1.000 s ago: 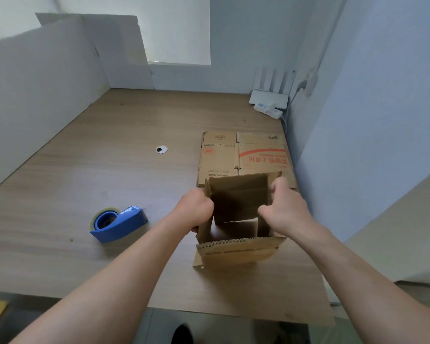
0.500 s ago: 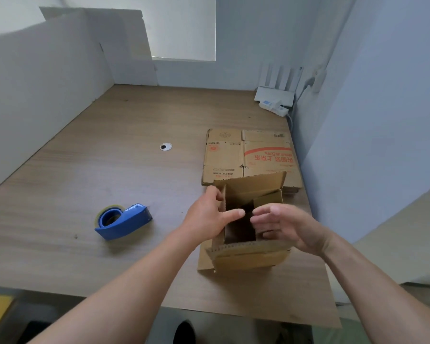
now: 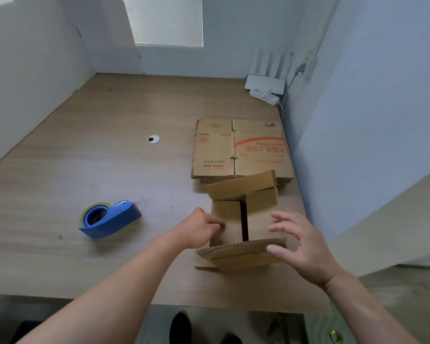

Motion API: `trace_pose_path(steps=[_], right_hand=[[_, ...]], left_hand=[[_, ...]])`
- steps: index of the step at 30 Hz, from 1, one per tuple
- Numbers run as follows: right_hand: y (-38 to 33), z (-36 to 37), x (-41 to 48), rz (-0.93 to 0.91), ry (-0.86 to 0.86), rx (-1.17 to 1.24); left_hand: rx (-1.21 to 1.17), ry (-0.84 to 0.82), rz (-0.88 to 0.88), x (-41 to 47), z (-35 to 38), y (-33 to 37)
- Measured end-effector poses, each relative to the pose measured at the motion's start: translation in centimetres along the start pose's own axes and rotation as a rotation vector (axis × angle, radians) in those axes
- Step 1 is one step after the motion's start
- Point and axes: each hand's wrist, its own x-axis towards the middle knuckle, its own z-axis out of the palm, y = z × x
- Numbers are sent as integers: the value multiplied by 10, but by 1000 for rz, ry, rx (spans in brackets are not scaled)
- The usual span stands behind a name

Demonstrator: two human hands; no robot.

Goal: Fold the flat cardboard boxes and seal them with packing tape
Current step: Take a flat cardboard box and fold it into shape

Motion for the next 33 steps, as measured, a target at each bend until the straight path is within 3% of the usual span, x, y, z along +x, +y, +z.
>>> trace_pose_path(steps=[5,7,9,12,16,20,23,25,29,33], right_hand=[[29,22,-8,354,179,38],[39,33,-15,555,221,185],[51,43,-17,639,223,339],[57,43,-5,641,140,394],[51,17,29,534,-30,121],[38,7,46,398,-97,8],[44,14,32,329,-98,69],[51,25,15,349,-55,55],[34,46,9,475,142,314],[29,59,27,576,358,156]], left_hand=[[-478,-139,-117,-5,14,-10],[-504,-86,-45,-2,25,-10],[-427,39,-44,6,38,-10],[-361,137,-99,16,46,-4],[-242,126,-40,28,40,-2],[-202,100,5,32,35,-4],[-276,116,38,33,37,-15],[-306,115,49,33,38,-22],[-400,50,16,33,44,-29],[-428,89,11,36,44,-20]])
